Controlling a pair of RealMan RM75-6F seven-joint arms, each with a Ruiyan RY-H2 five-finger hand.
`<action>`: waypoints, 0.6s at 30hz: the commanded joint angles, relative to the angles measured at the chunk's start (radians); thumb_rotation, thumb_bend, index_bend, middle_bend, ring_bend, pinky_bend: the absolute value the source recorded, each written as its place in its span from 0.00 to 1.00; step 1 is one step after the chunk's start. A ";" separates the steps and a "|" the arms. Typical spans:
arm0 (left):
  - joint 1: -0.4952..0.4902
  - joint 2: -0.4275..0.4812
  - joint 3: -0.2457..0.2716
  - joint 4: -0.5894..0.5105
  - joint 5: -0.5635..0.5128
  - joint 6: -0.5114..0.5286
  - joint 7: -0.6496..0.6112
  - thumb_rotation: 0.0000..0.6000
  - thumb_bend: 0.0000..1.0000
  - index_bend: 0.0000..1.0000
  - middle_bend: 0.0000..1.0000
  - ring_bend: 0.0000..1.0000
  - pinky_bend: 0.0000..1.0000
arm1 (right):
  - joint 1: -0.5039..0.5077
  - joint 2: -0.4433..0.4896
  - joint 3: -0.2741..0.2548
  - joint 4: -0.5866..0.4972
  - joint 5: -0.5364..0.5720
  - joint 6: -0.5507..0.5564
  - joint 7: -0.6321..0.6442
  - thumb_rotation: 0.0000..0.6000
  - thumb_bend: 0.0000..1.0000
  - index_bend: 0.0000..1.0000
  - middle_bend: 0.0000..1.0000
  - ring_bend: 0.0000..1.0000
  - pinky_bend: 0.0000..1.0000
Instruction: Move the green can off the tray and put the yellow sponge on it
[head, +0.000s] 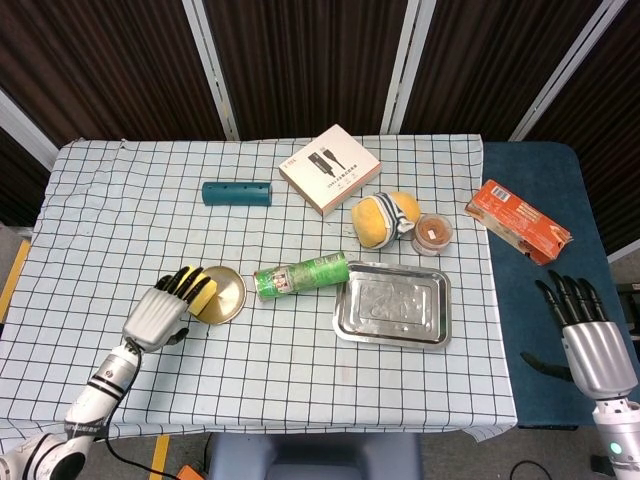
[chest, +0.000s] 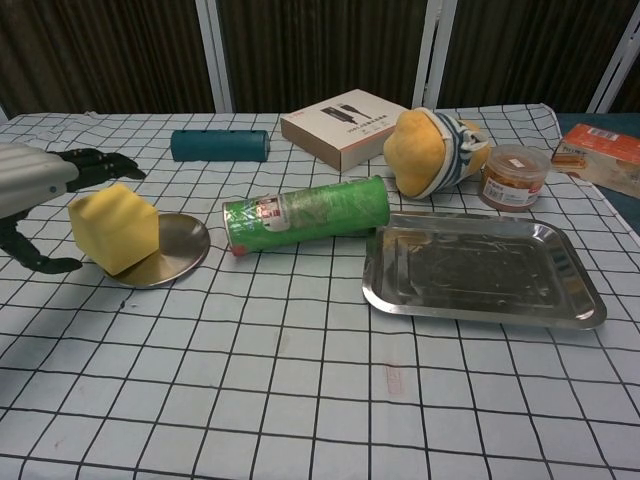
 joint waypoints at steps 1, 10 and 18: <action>-0.023 -0.018 -0.013 0.016 -0.024 -0.018 0.009 1.00 0.26 0.00 0.00 0.00 0.19 | -0.003 0.003 0.006 0.002 -0.005 -0.007 0.005 1.00 0.07 0.00 0.00 0.00 0.00; -0.067 -0.052 -0.022 0.044 -0.105 -0.064 0.011 1.00 0.26 0.00 0.00 0.00 0.13 | -0.013 0.005 0.020 0.001 -0.023 -0.025 0.024 1.00 0.07 0.00 0.00 0.00 0.00; -0.115 -0.111 -0.035 0.132 -0.183 -0.109 0.010 1.00 0.27 0.00 0.00 0.00 0.13 | -0.018 0.007 0.032 0.002 -0.025 -0.046 0.033 1.00 0.07 0.00 0.00 0.00 0.00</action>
